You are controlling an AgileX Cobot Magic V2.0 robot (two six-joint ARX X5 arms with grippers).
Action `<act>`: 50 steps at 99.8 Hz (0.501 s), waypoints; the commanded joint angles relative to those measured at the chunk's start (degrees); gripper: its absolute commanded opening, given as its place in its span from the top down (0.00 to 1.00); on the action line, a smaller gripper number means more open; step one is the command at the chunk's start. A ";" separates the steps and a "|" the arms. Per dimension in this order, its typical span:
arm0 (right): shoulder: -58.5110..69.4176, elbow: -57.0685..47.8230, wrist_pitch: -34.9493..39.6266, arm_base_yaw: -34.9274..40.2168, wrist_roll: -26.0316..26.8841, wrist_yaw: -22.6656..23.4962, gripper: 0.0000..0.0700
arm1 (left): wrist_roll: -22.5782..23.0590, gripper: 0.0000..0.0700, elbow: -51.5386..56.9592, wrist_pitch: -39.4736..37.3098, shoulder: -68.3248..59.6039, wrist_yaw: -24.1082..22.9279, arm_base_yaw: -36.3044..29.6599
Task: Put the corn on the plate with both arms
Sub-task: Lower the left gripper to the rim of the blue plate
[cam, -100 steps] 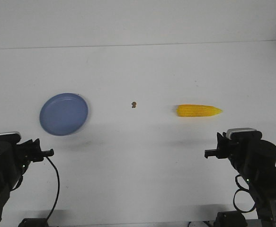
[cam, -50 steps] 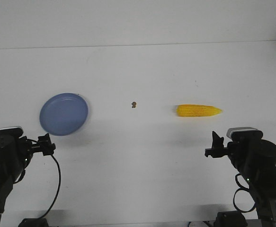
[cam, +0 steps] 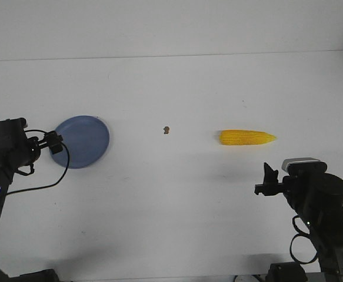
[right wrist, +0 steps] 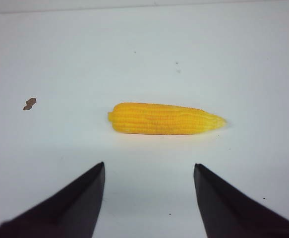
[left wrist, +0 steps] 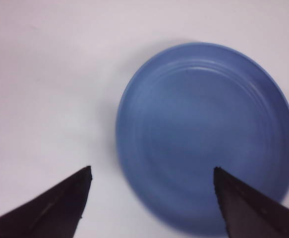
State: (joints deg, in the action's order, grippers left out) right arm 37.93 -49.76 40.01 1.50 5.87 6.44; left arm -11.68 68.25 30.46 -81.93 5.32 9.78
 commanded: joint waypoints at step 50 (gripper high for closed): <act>0.37 -1.16 -0.57 0.04 0.33 0.17 0.46 | -0.74 0.28 5.33 -4.94 -20.24 2.97 3.56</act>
State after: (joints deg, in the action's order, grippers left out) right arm 37.93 -49.76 40.01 1.50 5.87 6.44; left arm -11.75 72.44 26.13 -100.22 7.22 13.10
